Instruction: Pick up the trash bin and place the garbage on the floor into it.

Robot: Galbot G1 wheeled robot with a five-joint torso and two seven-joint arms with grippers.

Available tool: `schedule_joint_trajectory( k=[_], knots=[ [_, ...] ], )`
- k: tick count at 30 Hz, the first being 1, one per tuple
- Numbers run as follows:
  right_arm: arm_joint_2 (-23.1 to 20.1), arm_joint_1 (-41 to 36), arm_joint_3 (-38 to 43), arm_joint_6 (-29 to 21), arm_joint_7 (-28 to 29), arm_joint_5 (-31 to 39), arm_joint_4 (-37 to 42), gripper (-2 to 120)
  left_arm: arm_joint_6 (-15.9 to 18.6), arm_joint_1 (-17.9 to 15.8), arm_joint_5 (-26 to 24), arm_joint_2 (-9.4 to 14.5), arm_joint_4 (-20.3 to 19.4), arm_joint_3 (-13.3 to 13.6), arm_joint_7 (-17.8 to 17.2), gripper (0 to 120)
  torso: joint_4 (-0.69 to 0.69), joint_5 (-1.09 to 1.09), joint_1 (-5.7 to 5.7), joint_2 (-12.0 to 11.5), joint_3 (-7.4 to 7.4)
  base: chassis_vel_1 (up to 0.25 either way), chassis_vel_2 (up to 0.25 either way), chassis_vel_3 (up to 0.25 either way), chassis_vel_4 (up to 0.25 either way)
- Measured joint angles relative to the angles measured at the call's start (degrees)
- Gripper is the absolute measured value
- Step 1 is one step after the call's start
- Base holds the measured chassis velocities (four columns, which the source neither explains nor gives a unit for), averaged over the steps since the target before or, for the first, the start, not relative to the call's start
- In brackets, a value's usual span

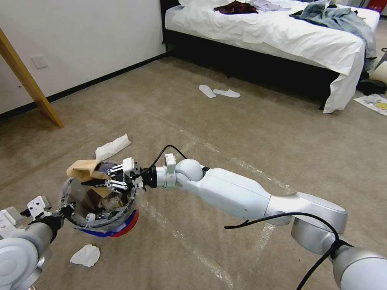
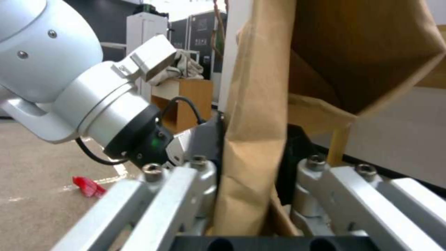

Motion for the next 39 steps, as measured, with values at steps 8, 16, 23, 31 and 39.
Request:
schedule_joint_trajectory(
  k=[8,16,23,31,39],
  knots=[
    [0.3,0.5,-0.5,0.2,0.1,-0.5,-0.5,54,0.0,-0.1,-0.2,0.2,-0.1,-0.2,0.0,0,0.0,0.0,0.0,0.0,0.0,0.0,0.0,0.0,0.0],
    [0.6,1.2,-1.2,0.2,0.3,-0.5,-0.7,83,-0.1,-0.3,-0.2,0.3,0.0,-0.1,0.0,0,0.0,0.0,0.0,0.0,0.0,0.0,0.0,0.0,0.0],
    [0.6,1.8,-2.2,0.2,1.1,-0.5,-0.5,99,-0.2,-0.2,-0.3,0.4,-0.2,-0.3,-0.1,0,0.0,0.0,0.0,0.0,0.0,0.0,0.0,0.0,0.0],
    [-0.1,2.8,-3.8,0.4,1.6,-0.5,0.2,100,-0.2,-0.1,-0.3,0.4,-0.6,-0.3,-0.2,0,0.0,0.0,0.0,0.0,0.0,0.0,0.0,0.0,0.0],
    [-1.2,4.3,-6.5,0.2,1.1,-0.1,0.9,100,-0.3,-0.2,-0.3,0.6,-0.6,-0.5,-0.3,0,0.0,0.0,0.0,0.0,0.0,0.0,0.0,0.0,0.0]
  ],
)
